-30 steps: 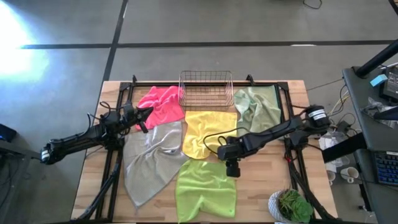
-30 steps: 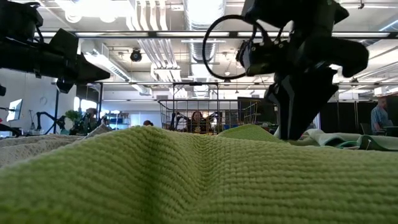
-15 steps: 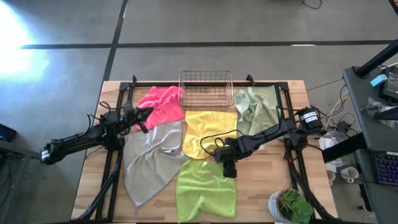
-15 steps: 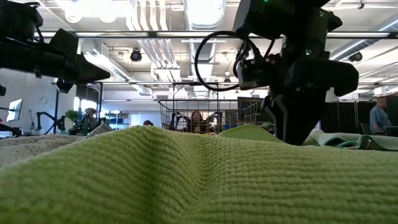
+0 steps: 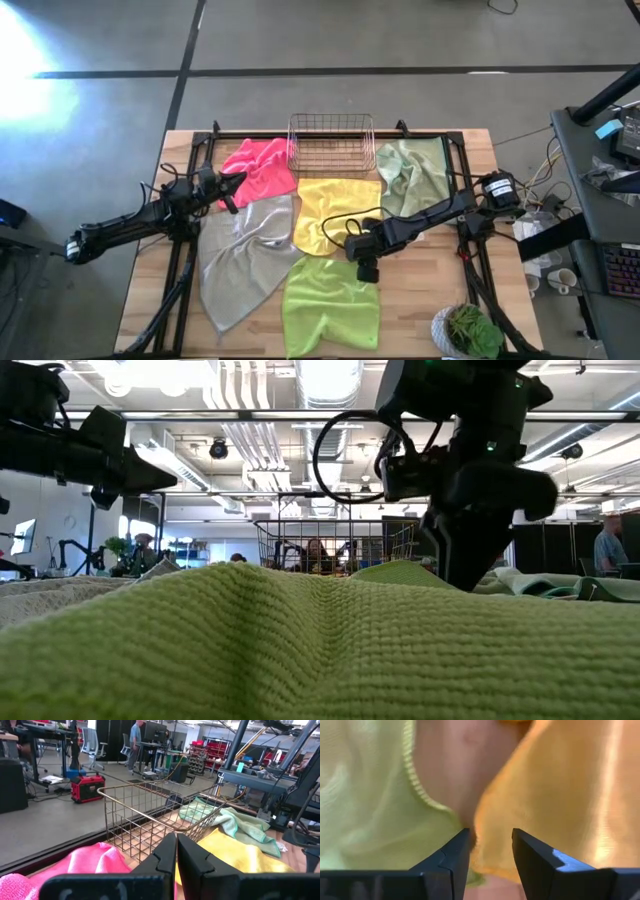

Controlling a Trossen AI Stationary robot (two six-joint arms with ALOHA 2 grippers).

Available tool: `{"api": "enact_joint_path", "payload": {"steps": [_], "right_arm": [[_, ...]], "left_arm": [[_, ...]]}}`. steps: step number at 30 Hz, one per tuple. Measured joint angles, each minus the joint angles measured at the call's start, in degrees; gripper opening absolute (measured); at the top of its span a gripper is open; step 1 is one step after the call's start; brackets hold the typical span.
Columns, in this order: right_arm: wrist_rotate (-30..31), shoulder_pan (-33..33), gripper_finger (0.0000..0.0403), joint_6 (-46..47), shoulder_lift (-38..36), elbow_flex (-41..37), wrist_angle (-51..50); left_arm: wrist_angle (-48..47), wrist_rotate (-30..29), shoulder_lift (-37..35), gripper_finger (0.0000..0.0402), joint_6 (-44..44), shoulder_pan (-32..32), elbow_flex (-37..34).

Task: Fold microfiber towels
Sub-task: Fold the yellow towel

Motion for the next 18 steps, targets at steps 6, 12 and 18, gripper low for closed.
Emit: {"api": "enact_joint_path", "payload": {"steps": [6, 12, 18], "right_arm": [[0.4, -0.5, 0.0137, 0.3, 0.2, 0.0, -0.1], [-2.7, -0.4, 0.0137, 0.4, 0.3, -0.1, -0.2], [-2.1, -0.7, 0.0136, 0.4, 0.3, -0.5, -0.9]], "left_arm": [[0.0, 0.0, 0.0, 0.0000, 0.0, 0.0, 0.0], [0.0, 0.0, 0.0, 0.0000, 0.0, 0.0, 0.0], [0.0, 0.0, 0.0, 0.0000, 0.0, 0.0, 0.0]]}}
